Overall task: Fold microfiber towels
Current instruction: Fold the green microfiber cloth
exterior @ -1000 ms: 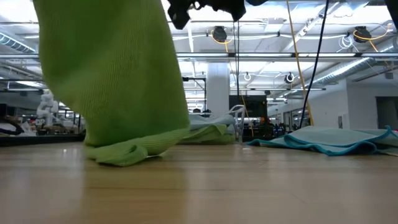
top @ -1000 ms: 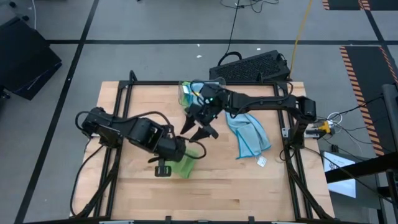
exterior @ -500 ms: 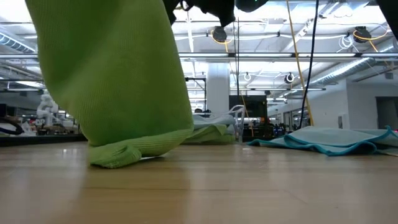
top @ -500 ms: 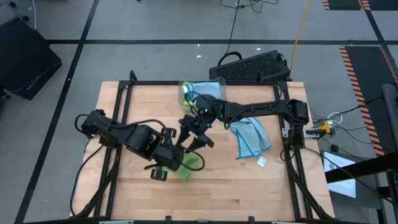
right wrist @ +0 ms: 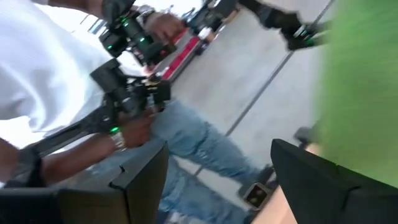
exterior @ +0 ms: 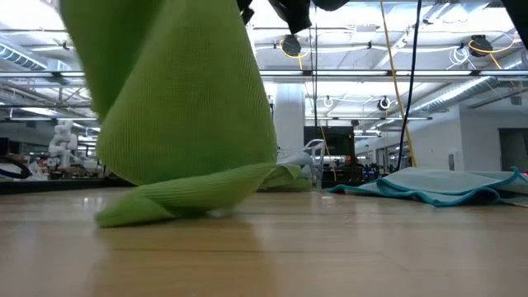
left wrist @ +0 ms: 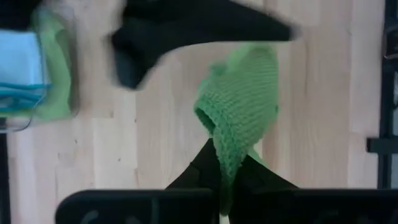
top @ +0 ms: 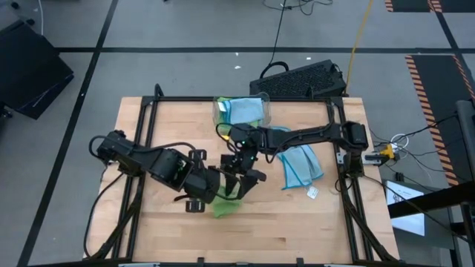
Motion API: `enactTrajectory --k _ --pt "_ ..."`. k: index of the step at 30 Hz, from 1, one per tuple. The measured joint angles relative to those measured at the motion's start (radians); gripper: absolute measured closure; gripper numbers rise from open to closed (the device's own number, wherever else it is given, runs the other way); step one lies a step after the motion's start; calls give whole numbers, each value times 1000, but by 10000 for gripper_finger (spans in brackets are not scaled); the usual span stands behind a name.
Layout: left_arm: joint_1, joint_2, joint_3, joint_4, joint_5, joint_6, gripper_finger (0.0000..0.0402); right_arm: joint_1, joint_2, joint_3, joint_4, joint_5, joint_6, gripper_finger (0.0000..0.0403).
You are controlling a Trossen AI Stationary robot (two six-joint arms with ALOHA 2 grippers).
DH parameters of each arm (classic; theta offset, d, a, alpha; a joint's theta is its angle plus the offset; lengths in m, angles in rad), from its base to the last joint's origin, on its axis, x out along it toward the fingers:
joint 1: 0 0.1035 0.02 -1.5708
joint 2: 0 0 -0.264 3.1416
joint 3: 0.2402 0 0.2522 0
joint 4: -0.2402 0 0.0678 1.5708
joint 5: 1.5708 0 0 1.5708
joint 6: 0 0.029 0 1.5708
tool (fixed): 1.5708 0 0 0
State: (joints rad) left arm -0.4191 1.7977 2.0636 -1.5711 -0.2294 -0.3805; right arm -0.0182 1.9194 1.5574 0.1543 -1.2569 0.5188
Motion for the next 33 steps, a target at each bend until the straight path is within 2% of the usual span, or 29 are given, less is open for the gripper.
enactTrajectory --k 7,13,18,22,27,33 --pt "43 -1 -47 -1 -8 -67 396 31 -20 0 0 -35 94 129" --pt "14 -2 -47 0 45 61 396 -22 -38 0 -33 61 149 129" --pt "-57 -2 -47 1 15 278 396 -74 -52 0 -57 154 61 129" --pt "-110 -2 -47 0 15 426 396 -88 -50 0 -62 223 -94 129" --pt "-127 -2 -47 0 10 447 396 -68 -50 0 -74 294 -258 129" --pt "-148 -2 -47 0 9 446 396 -37 -18 0 -138 372 -350 129"
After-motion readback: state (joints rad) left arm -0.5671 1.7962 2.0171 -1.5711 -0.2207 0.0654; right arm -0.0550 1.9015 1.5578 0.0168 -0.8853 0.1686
